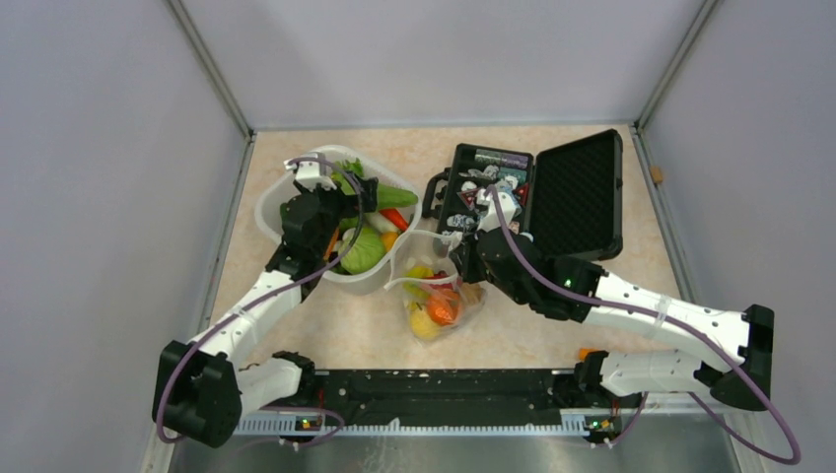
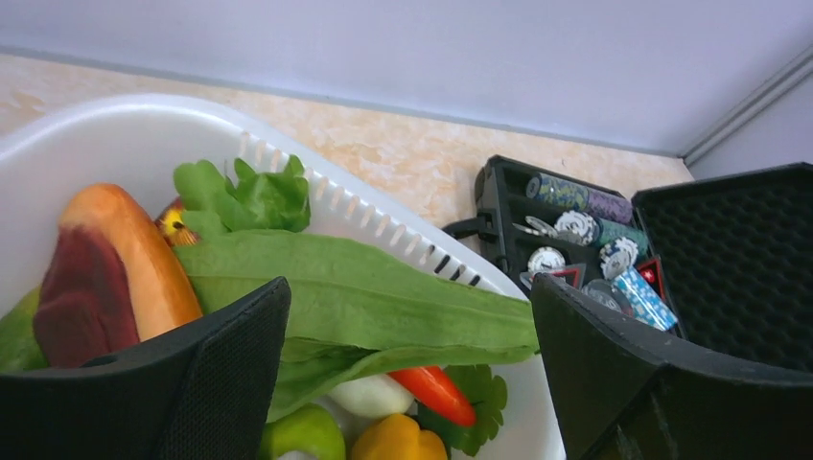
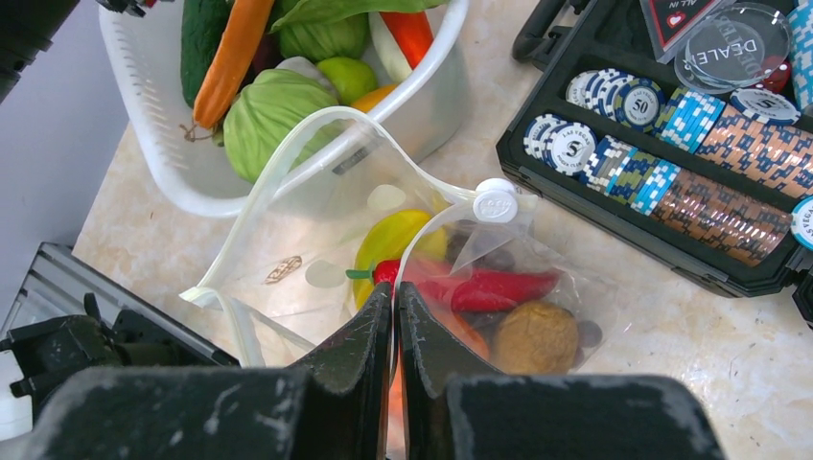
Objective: Place the food in the zip-top bag and seal the zipper
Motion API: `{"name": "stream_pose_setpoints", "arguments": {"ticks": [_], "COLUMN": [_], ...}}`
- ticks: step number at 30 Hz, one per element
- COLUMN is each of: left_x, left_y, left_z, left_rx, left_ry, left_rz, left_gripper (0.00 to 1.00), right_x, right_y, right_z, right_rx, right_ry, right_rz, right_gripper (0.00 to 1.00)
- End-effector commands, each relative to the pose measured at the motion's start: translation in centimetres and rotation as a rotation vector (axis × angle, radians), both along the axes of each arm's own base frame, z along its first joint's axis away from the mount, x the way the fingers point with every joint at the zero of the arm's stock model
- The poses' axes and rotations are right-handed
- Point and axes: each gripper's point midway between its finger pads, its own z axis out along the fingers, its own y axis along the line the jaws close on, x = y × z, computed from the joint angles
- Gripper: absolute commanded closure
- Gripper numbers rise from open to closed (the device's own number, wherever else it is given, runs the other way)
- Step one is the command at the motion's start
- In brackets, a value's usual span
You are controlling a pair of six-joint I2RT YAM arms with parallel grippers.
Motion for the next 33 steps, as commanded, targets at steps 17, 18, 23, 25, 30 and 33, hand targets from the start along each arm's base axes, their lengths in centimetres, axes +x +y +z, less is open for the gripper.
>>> {"name": "stream_pose_setpoints", "arguments": {"ticks": [17,18,23,25,30,33], "left_x": [0.9,0.7,1.6,1.9,3.3,3.9], "left_y": [-5.2,-5.2,-4.8,-4.8,-5.1,-5.6], "left_z": [-2.5,-2.9,-5.4,-6.7,-7.7,-8.3], "left_rx": [0.710,0.764,0.933,1.003,1.029,1.051], "left_ry": [-0.136,-0.164,-0.152,-0.119,-0.137,-0.157], "left_rz": [-0.508,-0.534,-0.584,-0.627,-0.617,-0.603], "left_gripper": [0.03,0.02,0.02,0.04,0.07,0.12], "right_x": [-0.1,-0.1,-0.1,-0.1,-0.1,-0.1], "right_y": [-0.3,-0.4,-1.0,-1.1,-1.2,-1.4], "right_z": [3.5,3.4,3.4,3.6,3.6,3.6], "right_rx": [0.102,0.099,0.097,0.100,0.099,0.097], "right_ry": [-0.042,-0.043,-0.048,-0.052,-0.055,-0.057], "right_rz": [0.000,-0.003,-0.014,-0.016,-0.020,-0.021], "right_gripper": [0.95,0.94,0.94,0.94,0.94,0.95]}}
